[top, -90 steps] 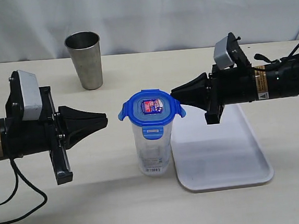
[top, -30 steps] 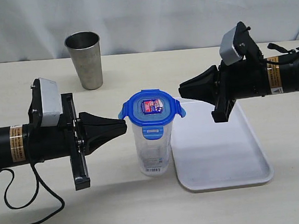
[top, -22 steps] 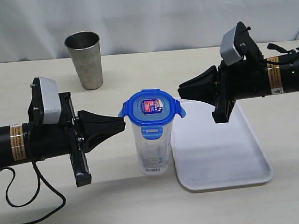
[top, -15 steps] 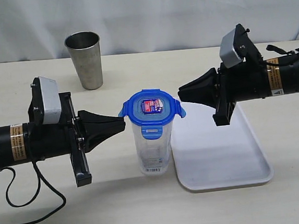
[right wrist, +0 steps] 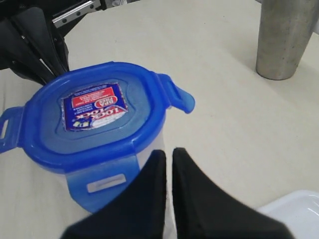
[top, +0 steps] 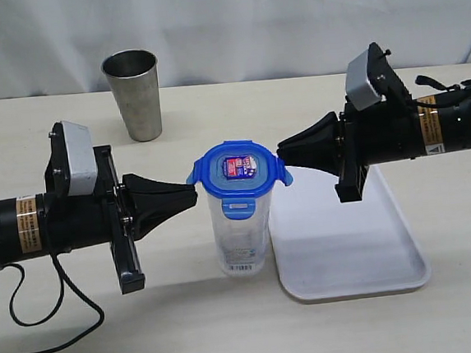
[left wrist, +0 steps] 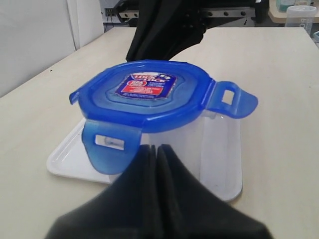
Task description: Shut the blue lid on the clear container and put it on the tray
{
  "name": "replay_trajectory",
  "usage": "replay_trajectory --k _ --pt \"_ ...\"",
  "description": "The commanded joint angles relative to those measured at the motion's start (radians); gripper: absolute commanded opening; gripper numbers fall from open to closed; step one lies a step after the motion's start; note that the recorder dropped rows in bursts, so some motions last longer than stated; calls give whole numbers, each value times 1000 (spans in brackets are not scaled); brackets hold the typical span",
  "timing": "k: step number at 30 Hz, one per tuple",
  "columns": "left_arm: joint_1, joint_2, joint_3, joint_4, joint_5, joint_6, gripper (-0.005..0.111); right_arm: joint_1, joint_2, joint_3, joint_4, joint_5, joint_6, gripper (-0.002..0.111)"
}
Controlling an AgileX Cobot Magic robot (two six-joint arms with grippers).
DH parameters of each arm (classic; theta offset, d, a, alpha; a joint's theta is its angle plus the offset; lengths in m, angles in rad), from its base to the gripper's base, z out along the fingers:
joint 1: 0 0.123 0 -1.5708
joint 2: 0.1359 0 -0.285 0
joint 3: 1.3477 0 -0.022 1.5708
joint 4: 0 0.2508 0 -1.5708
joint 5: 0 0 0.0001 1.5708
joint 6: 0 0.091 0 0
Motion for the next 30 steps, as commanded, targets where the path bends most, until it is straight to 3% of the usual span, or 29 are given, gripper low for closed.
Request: replay_trajectory --k 1,30 --pt "-3 3 -5 -29 -1 -1 0 1 -6 3 -27 -12 18 5" --pt "-3 3 -5 -44 6 -1 0 1 -6 14 -34 -42 50 5"
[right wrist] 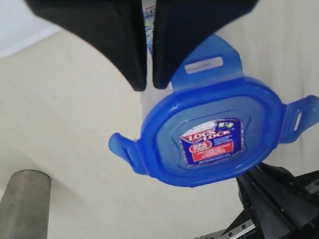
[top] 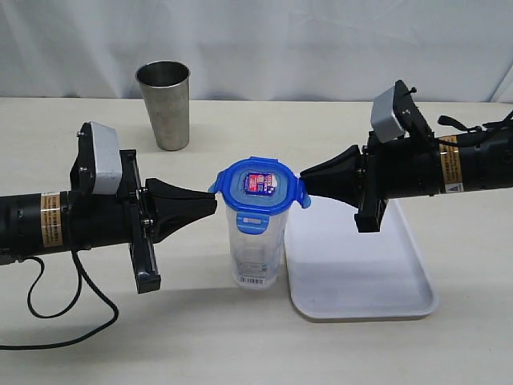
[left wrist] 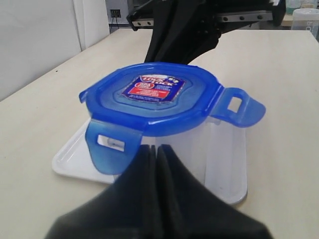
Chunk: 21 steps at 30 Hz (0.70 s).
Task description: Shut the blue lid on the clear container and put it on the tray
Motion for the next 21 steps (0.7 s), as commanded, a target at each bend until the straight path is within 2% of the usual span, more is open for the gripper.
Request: replay_trajectory --k 1,8,15,21 --pt "-3 3 -5 -25 6 -1 0 1 -6 4 -6 -25 3 5" --pt "-3 3 -5 -29 11 -1 0 1 -6 4 -8 -14 3 5" --pt "-3 6 -5 27 76 -46 0 1 -6 4 -8 5 3 5" --pt "-3 74 -5 63 6 -70 0 1 -6 4 -8 7 3 5"
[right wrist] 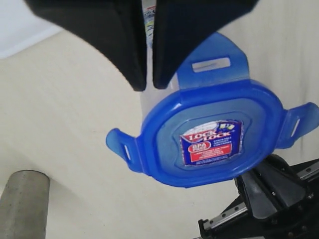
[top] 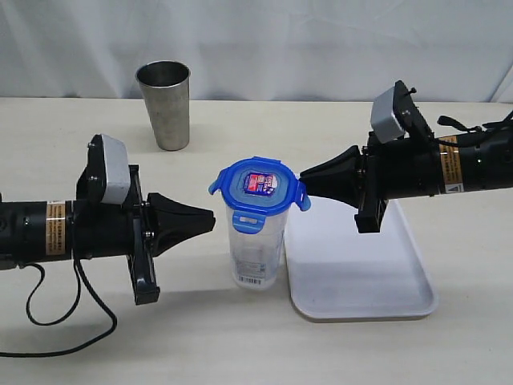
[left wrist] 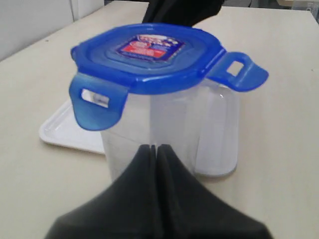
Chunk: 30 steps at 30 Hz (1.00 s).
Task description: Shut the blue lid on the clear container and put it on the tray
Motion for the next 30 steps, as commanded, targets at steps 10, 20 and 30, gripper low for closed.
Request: replay_trajectory --k 10,20,30 --pt "-3 141 -32 -28 -130 74 0 1 -6 4 -4 7 3 5" --pt "-3 192 -65 -28 -130 88 0 1 -6 4 0 7 3 5" --pt "-3 210 -86 -39 -130 99 0 1 -6 4 2 7 3 5"
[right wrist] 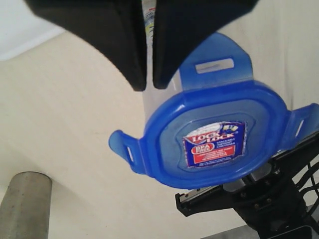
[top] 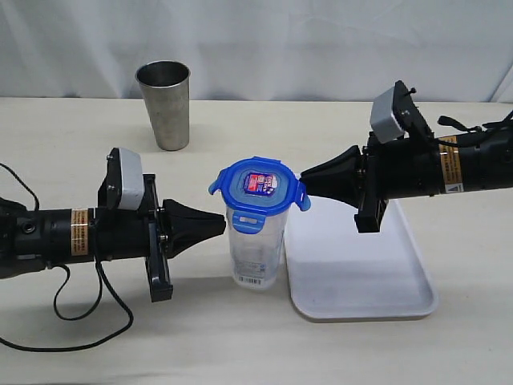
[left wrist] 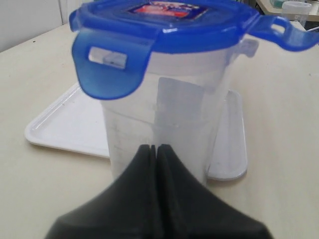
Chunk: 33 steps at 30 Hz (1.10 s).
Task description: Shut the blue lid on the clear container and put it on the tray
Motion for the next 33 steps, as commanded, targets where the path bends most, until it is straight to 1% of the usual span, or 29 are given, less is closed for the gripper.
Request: replay_trajectory --k 1,20,25,30,33 --pt "-3 11 -4 -12 -9 11 0 1 -6 4 2 -1 3 5" --pt "-3 11 -4 -31 -9 13 0 1 -6 4 7 -1 3 5" --pt "-3 11 -4 -34 -9 13 0 1 -8 4 -18 2 3 5" --pt "-3 11 -4 -37 -9 13 0 1 -40 4 -20 52 12 5" --pt "-3 11 -4 -37 -9 13 0 1 -48 4 -30 52 29 5"
